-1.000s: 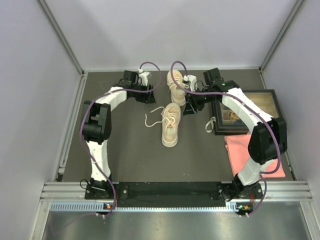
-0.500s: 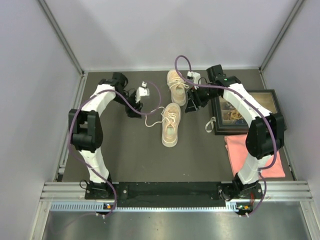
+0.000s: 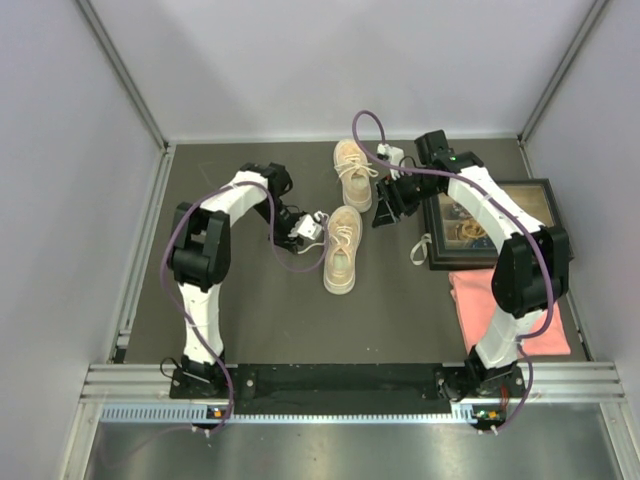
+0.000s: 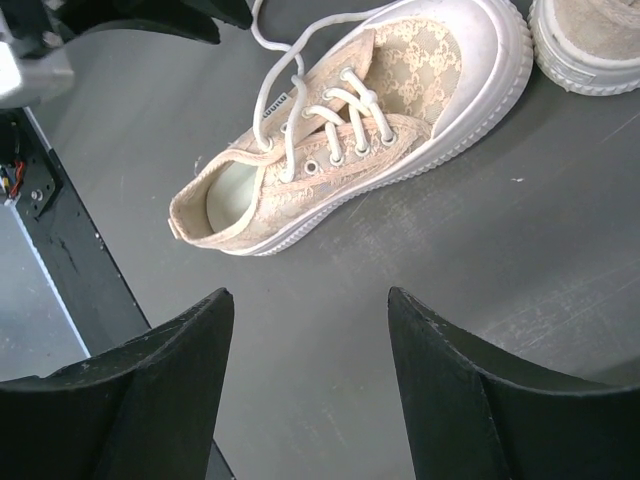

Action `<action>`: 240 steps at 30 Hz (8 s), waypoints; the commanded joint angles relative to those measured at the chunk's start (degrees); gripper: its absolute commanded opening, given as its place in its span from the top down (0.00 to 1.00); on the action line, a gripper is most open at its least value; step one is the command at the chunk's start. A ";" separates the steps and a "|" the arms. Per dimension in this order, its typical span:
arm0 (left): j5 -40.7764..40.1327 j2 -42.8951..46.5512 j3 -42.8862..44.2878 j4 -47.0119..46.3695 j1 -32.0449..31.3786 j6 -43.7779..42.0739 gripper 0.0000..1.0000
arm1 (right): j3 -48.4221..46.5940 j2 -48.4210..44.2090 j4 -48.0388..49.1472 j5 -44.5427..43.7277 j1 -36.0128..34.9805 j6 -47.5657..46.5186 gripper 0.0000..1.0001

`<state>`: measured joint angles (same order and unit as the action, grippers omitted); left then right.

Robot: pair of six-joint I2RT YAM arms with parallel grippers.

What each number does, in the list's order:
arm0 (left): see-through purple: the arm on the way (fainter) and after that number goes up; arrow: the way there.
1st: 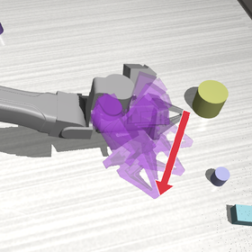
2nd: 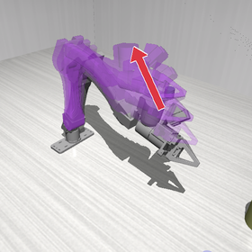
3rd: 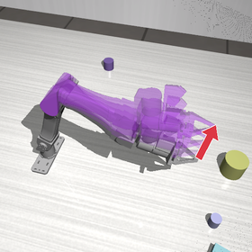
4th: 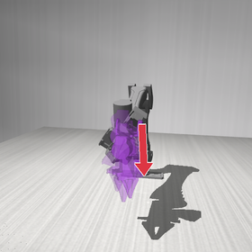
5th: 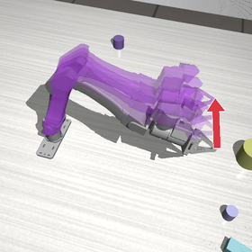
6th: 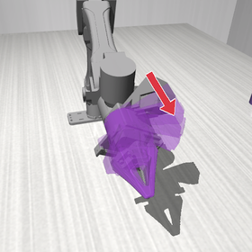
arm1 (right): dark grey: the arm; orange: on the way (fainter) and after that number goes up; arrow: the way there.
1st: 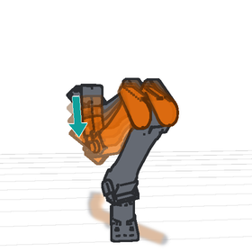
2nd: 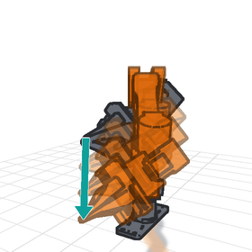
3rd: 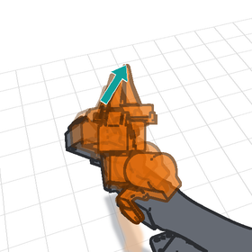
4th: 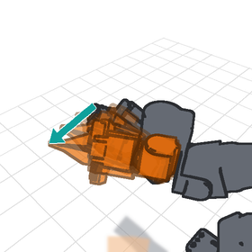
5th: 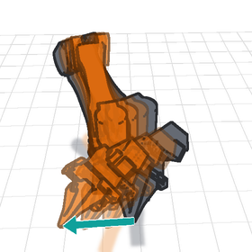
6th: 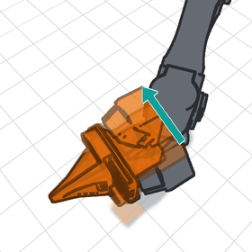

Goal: Tie the shoes

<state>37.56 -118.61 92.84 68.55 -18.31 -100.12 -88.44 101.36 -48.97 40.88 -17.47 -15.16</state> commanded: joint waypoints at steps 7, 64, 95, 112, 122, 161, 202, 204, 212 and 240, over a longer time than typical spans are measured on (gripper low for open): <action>-6.09 -4.00 3.93 2.90 0.02 -9.66 0.62 | -0.50 -0.38 1.25 0.86 0.51 0.66 0.37; 5.95 24.22 -23.76 -52.12 -12.54 63.02 1.00 | -2.43 13.78 12.06 11.05 -5.38 11.73 0.67; 0.67 18.94 -21.82 -52.56 -13.16 62.50 1.00 | -0.94 12.02 16.45 12.55 -5.64 14.28 1.00; -2.58 16.04 -21.82 -61.87 -13.07 70.58 1.00 | 0.64 10.52 14.08 15.45 -5.46 11.99 0.99; 4.08 16.91 -28.32 -72.94 -12.98 73.75 1.00 | 1.17 9.82 15.40 16.07 -5.29 13.66 0.89; 6.56 15.07 -33.16 -82.09 -12.02 77.53 1.00 | 3.19 17.20 20.32 17.56 0.34 31.59 0.83; 7.62 15.51 -34.48 -85.34 -12.02 81.57 1.00 | 8.90 20.37 34.29 28.11 0.42 47.50 0.75; 7.70 15.42 -34.56 -85.95 -12.02 82.45 1.00 | 9.25 20.37 35.34 28.46 0.42 48.46 0.76; 8.14 15.34 -34.74 -87.62 -12.02 84.29 1.00 | 10.13 20.98 37.90 29.61 0.34 50.58 0.82; 8.58 17.44 -35.80 -84.90 -10.52 83.42 0.92 | 11.80 15.97 36.05 23.37 2.00 47.50 1.00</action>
<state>44.34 -103.04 57.47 -15.81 -29.12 -16.45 -77.19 121.12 -13.69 64.42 -16.12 33.47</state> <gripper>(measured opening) 0.027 0.006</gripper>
